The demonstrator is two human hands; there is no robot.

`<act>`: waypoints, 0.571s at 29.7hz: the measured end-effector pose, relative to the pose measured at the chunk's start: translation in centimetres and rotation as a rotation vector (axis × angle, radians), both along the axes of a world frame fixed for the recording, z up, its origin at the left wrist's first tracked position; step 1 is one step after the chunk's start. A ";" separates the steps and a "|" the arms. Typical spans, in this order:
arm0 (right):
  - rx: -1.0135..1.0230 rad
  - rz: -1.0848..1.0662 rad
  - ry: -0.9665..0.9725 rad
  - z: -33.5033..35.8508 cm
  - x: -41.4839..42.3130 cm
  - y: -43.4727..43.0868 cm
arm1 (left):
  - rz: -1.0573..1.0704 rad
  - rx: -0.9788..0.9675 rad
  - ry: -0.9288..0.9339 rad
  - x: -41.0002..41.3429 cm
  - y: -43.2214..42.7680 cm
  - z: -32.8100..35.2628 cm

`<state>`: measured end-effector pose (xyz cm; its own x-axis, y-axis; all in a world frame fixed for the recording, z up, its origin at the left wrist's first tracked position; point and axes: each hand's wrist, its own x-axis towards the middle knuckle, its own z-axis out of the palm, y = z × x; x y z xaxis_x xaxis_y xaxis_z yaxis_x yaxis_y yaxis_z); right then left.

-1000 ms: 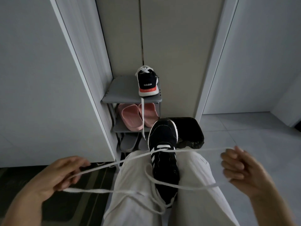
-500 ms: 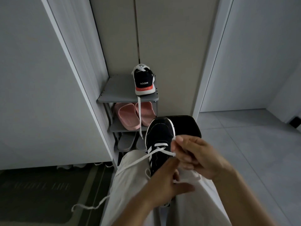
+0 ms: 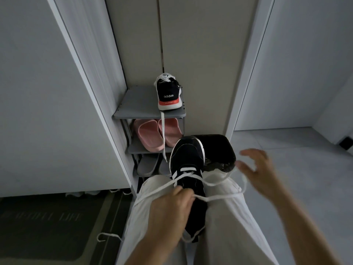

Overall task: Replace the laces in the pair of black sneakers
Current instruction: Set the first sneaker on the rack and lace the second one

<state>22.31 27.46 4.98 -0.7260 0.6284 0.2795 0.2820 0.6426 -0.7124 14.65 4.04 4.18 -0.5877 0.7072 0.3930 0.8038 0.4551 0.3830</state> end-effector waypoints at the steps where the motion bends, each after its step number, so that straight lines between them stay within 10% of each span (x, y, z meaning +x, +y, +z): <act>1: 0.073 0.146 0.069 -0.1 -0.4 -2.2 | -0.016 0.006 0.023 0.3 0.6 0.4; 5: -0.365 0.569 -0.095 0.5 0.1 -8.0 | -0.058 0.040 -0.024 0.3 1.6 1.8; 13: -0.343 0.073 0.022 -0.1 4.0 0.2 | -0.198 -0.026 -0.913 -2.7 -2.6 2.9; 17: -0.164 0.053 -0.064 -0.9 4.1 0.4 | -0.094 -0.053 -0.924 -3.6 -3.5 2.7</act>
